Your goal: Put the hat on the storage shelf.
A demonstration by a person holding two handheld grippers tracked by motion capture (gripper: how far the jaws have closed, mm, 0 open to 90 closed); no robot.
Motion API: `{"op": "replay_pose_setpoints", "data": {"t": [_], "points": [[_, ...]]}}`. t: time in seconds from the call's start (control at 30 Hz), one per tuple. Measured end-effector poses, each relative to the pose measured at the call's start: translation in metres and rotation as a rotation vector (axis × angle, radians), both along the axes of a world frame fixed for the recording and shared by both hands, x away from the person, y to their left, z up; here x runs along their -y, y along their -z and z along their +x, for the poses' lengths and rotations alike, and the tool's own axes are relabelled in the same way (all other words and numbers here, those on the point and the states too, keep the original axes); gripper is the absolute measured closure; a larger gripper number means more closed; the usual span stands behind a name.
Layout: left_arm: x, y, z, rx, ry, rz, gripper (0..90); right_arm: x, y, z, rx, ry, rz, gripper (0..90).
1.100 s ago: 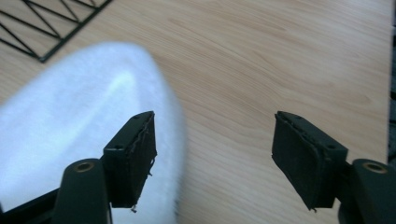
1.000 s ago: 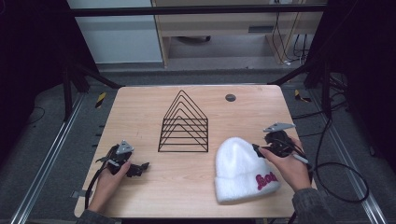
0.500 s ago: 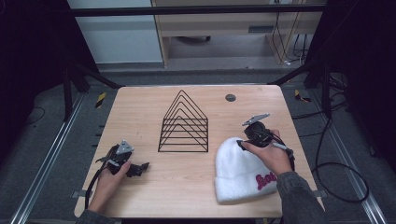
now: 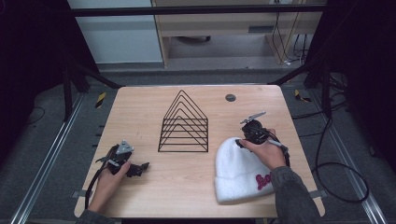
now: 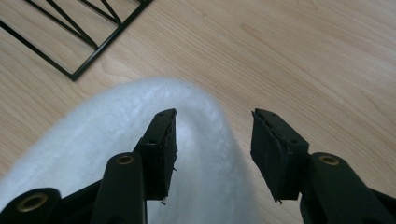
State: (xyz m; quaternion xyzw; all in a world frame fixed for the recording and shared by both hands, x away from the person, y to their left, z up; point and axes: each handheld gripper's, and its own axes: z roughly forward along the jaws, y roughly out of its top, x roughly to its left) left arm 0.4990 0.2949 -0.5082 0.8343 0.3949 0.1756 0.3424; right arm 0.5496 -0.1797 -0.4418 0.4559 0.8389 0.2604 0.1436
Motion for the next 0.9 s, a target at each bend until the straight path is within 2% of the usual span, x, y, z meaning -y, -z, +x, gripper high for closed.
{"op": "replay_pose_setpoints", "data": {"t": [0.03,0.33,0.4,0.43,0.47,0.5,0.57,0.6,0.63,0.73,0.87,0.9], "points": [[0.0,0.0,0.0,0.0,0.0,0.0,0.0,-0.002,0.005,0.003,-0.022,0.0,-0.003,49.9],[0.0,0.0,0.0,0.0,0.0,0.0,0.0,-0.009,0.014,0.014,-0.076,0.009,-0.024,47.3],[0.0,0.0,0.0,0.0,0.0,0.0,0.0,-0.011,0.018,0.016,-0.106,-0.009,-0.031,51.3],[0.0,0.0,0.0,0.0,0.0,0.0,0.0,-0.011,0.018,0.016,-0.106,-0.009,-0.031,51.3],[0.0,0.0,0.0,0.0,0.0,0.0,0.0,-0.012,0.02,0.017,-0.131,-0.005,-0.026,59.3],[0.0,0.0,0.0,0.0,0.0,0.0,0.0,-0.012,0.02,0.017,-0.131,-0.005,-0.026,59.3],[0.0,0.0,0.0,0.0,0.0,0.0,0.0,-0.012,0.02,0.017,-0.149,-0.02,-0.03,65.0],[0.0,0.0,0.0,0.0,0.0,0.0,0.0,-0.011,0.019,0.015,-0.145,-0.026,-0.021,72.2],[0.0,0.0,0.0,0.0,0.0,0.0,0.0,-0.011,0.019,0.015,-0.145,-0.026,-0.021,72.2],[0.0,0.0,0.0,0.0,0.0,0.0,0.0,-0.009,0.014,0.01,-0.129,-0.041,-0.009,80.6],[0.0,0.0,0.0,0.0,0.0,0.0,0.0,-0.004,0.003,-0.001,-0.074,-0.05,0.038,82.1],[0.0,0.0,0.0,0.0,0.0,0.0,0.0,0.0,-0.006,-0.013,-0.031,-0.042,0.065,82.2]]}}
